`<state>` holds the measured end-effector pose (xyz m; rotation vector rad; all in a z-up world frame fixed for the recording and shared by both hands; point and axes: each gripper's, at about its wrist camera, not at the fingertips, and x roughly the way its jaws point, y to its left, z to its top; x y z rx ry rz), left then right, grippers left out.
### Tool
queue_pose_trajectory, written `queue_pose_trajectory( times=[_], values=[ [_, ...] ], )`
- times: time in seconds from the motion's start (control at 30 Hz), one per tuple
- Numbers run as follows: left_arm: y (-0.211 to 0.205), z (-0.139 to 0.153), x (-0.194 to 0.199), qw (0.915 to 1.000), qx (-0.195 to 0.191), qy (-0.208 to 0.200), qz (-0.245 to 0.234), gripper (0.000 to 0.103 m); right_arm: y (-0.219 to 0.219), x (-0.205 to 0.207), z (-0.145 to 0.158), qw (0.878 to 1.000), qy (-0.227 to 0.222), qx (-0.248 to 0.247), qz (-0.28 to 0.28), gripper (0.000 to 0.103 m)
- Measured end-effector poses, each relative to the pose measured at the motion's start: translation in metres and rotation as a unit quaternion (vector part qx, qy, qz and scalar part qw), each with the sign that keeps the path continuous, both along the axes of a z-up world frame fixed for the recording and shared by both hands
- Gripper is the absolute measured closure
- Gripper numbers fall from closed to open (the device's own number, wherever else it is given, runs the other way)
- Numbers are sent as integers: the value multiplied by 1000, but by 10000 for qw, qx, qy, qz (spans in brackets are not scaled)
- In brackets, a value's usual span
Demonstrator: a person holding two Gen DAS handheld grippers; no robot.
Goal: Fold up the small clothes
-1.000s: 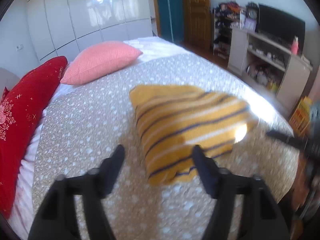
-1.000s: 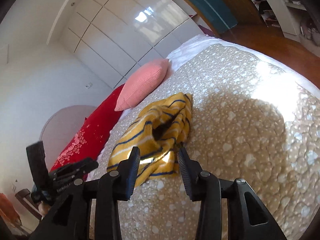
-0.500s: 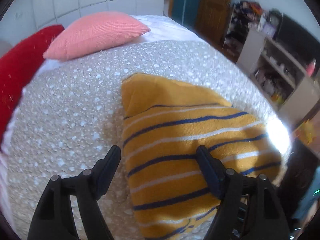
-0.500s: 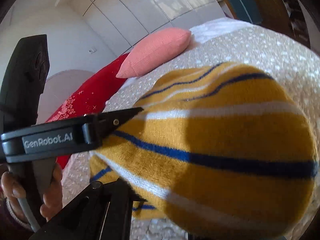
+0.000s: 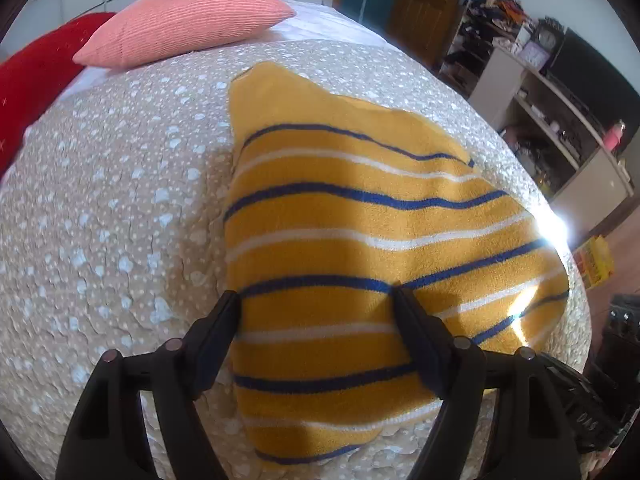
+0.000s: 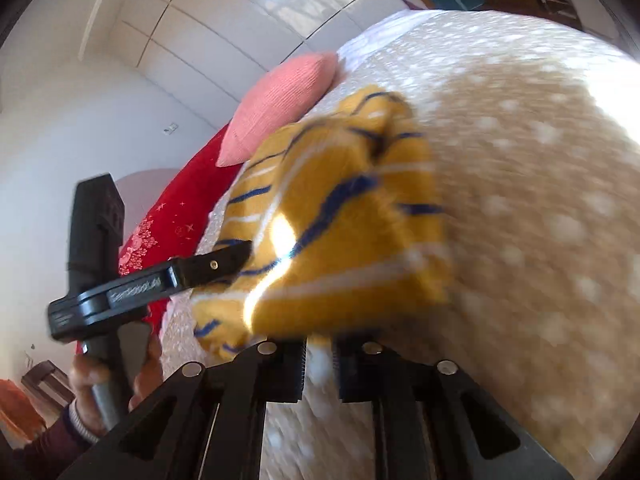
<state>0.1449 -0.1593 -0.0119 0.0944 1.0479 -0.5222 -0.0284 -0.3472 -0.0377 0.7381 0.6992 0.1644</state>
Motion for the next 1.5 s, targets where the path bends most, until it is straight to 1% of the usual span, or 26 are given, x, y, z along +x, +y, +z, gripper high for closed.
queue_pose_trajectory(
  times=[0.07,0.13,0.23,0.3,0.37,0.43,0.5,0.57,0.6,0.67,0.73,0.8,0.87,0.9,1.0,1.03,1.07,1.1,1.13,1.17,1.27,1.3,1.33,1.4,1.47,1.5],
  values=[
    [1,-1,-2,10000,-30,-56,57,25,-14,-21,17,9986,-171,-253,-426,87],
    [-4,0,-9,9994,145,-298,56,25,-26,-28,38,9963,-488,-253,-662,86],
    [-13,2,-18,9967,463,-658,51,25,-27,-19,65,9933,-891,-245,-696,86],
    [-16,3,-20,9957,557,-738,76,25,-20,-12,75,9907,-1016,-363,-827,84],
    [-15,2,-20,9955,558,-757,90,25,-17,-5,78,9893,-1137,-300,-866,82],
    [-14,1,-20,9954,543,-781,104,25,-5,20,75,9926,-1051,-61,-597,72],
    [-15,1,-23,9945,578,-863,115,24,0,33,53,9973,-661,81,-299,72],
    [-16,5,-28,9938,622,-919,50,23,7,40,26,9988,69,-294,-381,73],
    [-16,11,-32,9942,612,-879,-21,23,5,37,16,9978,240,-416,-464,75],
    [-15,26,-43,9941,525,-931,-174,24,-2,29,6,9976,261,-408,-497,76],
    [-10,37,-57,9912,581,-1167,-248,23,-3,24,7,9967,349,-568,-459,82],
    [-4,40,-64,9878,751,-1343,-230,22,-3,19,12,9959,360,-729,-405,82],
    [5,42,-69,9869,782,-1402,-163,22,-6,9,28,9947,110,-816,-608,78],
    [11,42,-69,9877,723,-1385,-113,21,-6,2,36,9938,-48,-863,-707,74],
    [25,32,-56,9897,692,-1237,201,14,2,-3,53,9920,-414,-949,-716,73],
    [28,24,-51,9917,681,-1048,308,13,7,2,53,9926,-431,-959,-600,68],
    [29,10,-43,9954,655,-623,329,13,15,6,50,9935,-360,-994,-433,64],
    [32,0,-41,9971,597,-338,338,13,23,11,48,9936,-232,-1059,-324,62],
    [36,-3,-42,9979,474,-201,393,13,30,12,43,9932,-91,-1139,-243,62],
    [43,-1,-46,9982,302,-187,483,13,36,10,43,9928,-71,-1179,-216,62],
    [61,11,-64,9964,65,-371,760,13,49,-11,48,9900,-211,-1364,-303,62],
    [69,14,-70,9953,-28,-387,889,13,52,-17,51,9891,-224,-1405,-384,59],
    [75,16,-75,9943,-121,-375,992,13,54,-24,52,9883,-221,-1427,-487,52],
    [95,17,-86,9906,-408,-286,1273,13,60,-34,56,9861,-153,-1512,-678,43],
    [117,15,-95,9853,-697,-170,1550,13,69,-40,63,9833,-53,-1671,-719,43],
    [126,14,-98,9838,-750,-125,1627,13,74,-42,65,9818,-17,-1763,-703,43]
  ],
)
